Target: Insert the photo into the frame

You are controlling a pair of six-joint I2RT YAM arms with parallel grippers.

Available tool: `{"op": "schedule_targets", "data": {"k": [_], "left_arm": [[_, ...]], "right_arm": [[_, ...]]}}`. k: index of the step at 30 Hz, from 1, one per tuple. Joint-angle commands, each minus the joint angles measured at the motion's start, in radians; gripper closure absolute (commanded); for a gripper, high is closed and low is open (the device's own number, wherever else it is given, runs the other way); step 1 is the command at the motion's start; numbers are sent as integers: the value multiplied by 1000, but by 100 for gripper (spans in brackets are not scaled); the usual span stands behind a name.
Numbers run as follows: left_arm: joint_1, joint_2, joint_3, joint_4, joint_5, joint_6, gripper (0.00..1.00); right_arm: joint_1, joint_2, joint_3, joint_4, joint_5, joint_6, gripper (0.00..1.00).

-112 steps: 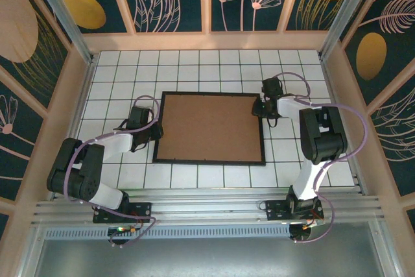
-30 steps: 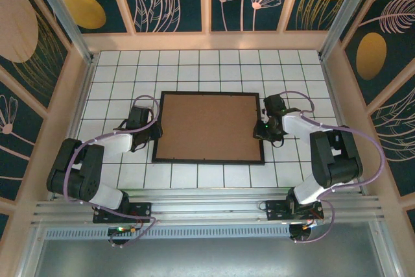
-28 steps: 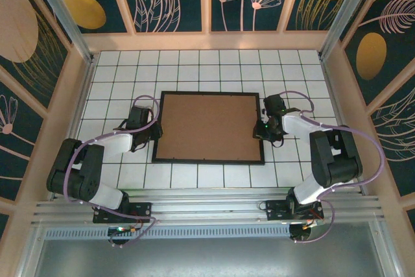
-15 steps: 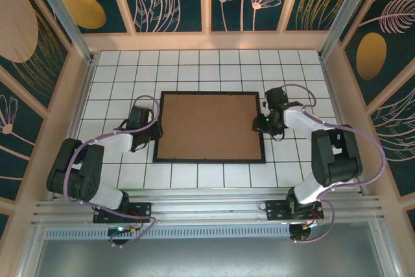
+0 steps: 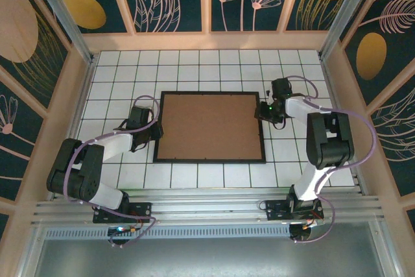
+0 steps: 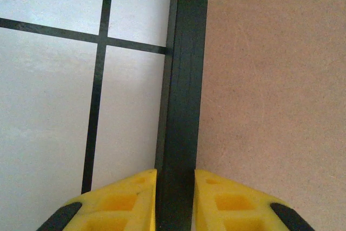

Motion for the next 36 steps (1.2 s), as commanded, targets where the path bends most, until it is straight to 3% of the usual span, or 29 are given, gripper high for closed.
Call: {"op": "schedule_targets", "data": {"k": [1,11,19,36], "left_arm": [[-8,-10,7,25,43,-3,76],[-8,-68,-22,28,62,-25,74],[18,-140,-19,21,-100,-48,52],[68,208,248,89,-12,-12,62]], "right_arm": [[8,15,4,23,-18,-18,62],[11,51,-2,19,44,-33,75],[13,61,14,16,81,-51,81],[18,53,14,25,73,-56,81]]}}
